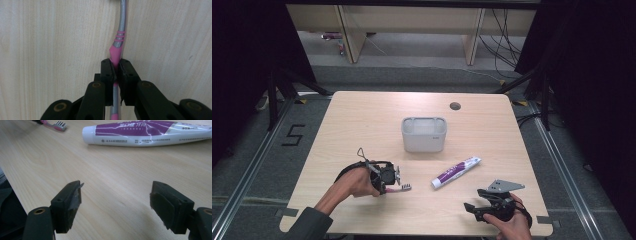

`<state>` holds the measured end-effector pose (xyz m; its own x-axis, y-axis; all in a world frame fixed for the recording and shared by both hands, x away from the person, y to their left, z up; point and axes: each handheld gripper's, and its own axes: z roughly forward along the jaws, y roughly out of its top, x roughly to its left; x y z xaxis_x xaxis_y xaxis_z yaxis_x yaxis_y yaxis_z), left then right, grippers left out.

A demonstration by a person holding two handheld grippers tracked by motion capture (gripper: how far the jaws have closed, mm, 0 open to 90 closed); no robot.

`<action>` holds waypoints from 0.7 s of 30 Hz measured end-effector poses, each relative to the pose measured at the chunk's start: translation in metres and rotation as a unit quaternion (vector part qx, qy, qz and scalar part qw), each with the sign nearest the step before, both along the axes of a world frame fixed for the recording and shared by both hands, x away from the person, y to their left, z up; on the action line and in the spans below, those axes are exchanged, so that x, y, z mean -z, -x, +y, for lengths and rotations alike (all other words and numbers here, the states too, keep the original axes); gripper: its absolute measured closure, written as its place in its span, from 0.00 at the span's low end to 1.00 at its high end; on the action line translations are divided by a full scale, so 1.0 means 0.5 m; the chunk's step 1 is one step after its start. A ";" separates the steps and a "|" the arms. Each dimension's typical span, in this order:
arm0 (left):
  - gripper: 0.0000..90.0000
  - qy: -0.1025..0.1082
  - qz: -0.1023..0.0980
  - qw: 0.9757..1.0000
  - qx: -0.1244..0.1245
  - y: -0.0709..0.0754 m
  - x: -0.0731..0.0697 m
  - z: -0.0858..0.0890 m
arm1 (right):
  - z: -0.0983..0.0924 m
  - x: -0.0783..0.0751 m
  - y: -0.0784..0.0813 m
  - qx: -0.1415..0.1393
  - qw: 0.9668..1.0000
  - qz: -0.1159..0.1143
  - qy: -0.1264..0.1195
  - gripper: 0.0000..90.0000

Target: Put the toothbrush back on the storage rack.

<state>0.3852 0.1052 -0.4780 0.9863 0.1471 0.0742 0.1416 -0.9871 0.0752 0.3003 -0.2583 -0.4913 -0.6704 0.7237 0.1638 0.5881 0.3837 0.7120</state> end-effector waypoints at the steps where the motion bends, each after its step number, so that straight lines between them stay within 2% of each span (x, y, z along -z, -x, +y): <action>1: 0.91 0.001 -0.001 1.000 0.001 0.000 0.000 0.000 | 0.000 0.001 0.000 -0.001 1.000 0.000 0.000 0.29; 3: 0.91 0.006 0.001 1.000 -0.004 0.003 -0.001 0.000 | -0.001 0.002 -0.001 0.001 1.000 0.000 0.000 0.29; 7: 0.91 0.031 -0.006 0.999 -0.016 -0.001 -0.016 0.004 | -0.001 0.002 -0.002 0.000 1.000 0.001 -0.004 0.29; 10: 0.91 0.052 -0.007 0.998 -0.039 -0.004 -0.026 0.011 | 0.000 0.000 0.001 0.006 1.000 0.008 -0.008 0.29; 13: 0.91 0.066 -0.011 0.997 -0.049 -0.007 -0.035 0.017 | -0.001 0.002 -0.001 -0.001 1.000 0.002 -0.006 0.29; 15: 0.91 0.081 -0.011 0.995 -0.062 -0.008 -0.041 0.020 | -0.002 -0.001 0.000 0.005 1.000 -0.003 -0.004 0.29; 16: 0.91 0.093 -0.007 0.993 -0.072 -0.008 -0.044 0.022 | 0.000 -0.001 0.002 0.010 1.000 0.006 -0.010 0.29; 17: 0.91 0.103 -0.009 0.992 -0.075 -0.010 -0.047 0.024 | -0.002 0.000 -0.001 0.004 1.000 -0.001 -0.005 0.29; 21: 0.91 0.127 -0.007 0.988 -0.091 -0.014 -0.050 0.031 | 0.001 -0.001 0.002 0.009 1.000 0.006 -0.010 0.29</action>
